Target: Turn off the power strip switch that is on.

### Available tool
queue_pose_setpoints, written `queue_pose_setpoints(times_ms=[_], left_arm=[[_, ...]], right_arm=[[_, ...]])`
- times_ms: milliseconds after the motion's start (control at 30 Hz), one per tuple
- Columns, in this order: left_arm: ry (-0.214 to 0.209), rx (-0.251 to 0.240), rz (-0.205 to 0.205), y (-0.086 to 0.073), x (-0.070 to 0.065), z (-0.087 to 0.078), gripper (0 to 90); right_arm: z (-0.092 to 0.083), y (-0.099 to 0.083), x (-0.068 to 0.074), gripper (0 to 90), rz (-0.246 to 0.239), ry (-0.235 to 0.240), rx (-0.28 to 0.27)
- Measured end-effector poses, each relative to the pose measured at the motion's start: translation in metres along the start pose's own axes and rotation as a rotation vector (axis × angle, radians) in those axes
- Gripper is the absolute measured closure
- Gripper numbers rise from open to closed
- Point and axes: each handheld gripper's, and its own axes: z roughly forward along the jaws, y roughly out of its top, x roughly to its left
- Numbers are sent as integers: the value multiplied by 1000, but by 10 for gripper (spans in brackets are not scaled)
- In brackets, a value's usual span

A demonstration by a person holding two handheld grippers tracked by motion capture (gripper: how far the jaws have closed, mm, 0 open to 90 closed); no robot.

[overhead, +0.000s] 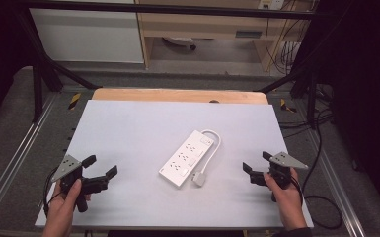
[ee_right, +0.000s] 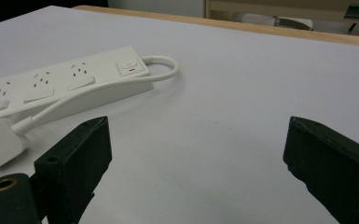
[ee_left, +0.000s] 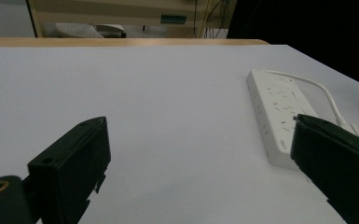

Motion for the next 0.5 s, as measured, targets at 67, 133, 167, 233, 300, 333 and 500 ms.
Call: queue_pose_setpoints(times_ms=[67, 133, 167, 233, 300, 333, 500], left_arm=[[-2, 0, -1, 0, -1, 1, 49], [-4, 2, 0, 0, -1, 0, 48], [-7, 3, 4, 0, -1, 0, 48], [-9, 9, 3, -1, -1, 1, 48], [-7, 15, 1, -1, 0, 1, 48], [-7, 15, 0, -1, 0, 1, 48], [1, -10, 5, 0, -1, -1, 48]], right_arm=[[-1, 0, -2, 76, 15, -1, -3], [-3, 0, -3, 71, 32, -3, -13], [-3, 0, -3, 69, 37, -4, -19], [-4, 1, -4, 65, 48, -9, -27], [-3, 1, -4, 61, 48, -14, -25], [-3, 1, -4, 60, 47, -16, -26], [-3, 2, -4, 55, 48, -20, -32]])
